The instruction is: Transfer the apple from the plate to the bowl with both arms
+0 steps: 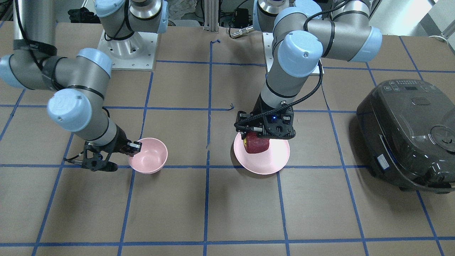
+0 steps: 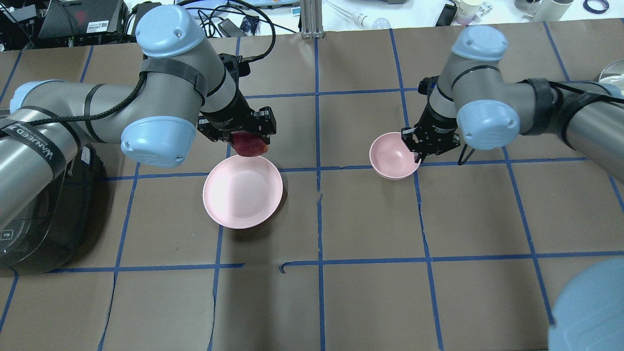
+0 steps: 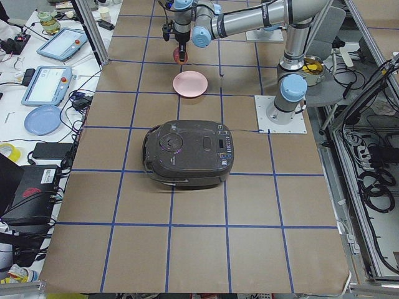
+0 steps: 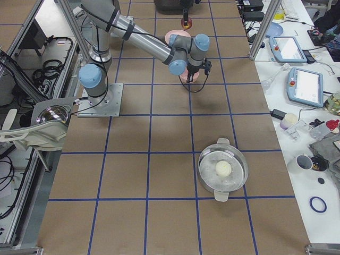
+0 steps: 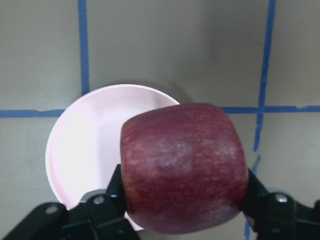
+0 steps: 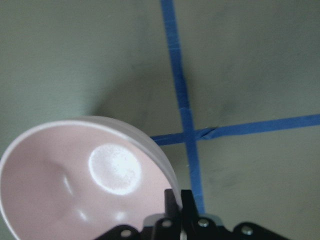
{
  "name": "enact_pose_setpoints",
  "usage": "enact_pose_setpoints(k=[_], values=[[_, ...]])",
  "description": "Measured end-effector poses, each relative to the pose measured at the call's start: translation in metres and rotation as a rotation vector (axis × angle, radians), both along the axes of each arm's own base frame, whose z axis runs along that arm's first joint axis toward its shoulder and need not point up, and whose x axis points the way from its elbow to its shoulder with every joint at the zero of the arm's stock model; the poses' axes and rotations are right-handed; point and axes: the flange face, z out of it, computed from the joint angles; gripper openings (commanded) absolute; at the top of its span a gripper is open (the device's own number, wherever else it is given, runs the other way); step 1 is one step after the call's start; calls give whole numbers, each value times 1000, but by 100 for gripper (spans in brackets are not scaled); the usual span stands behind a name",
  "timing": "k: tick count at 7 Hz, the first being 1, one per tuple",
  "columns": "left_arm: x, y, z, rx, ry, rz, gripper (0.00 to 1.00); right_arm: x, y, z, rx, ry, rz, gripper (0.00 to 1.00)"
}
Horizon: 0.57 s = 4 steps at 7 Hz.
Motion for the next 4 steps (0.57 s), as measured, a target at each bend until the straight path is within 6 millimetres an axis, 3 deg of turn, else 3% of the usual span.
enact_pose_setpoints(k=[2,3,4], values=[[-11,12,2,43,-4,-1,12,47,13,-3,9,2,-5,0],[-20,17,2,55,-1,8,12,54,17,-5,15,5,-2,71],[-28,20,2,66,16,25,12,56,19,-8,20,10,4,97]])
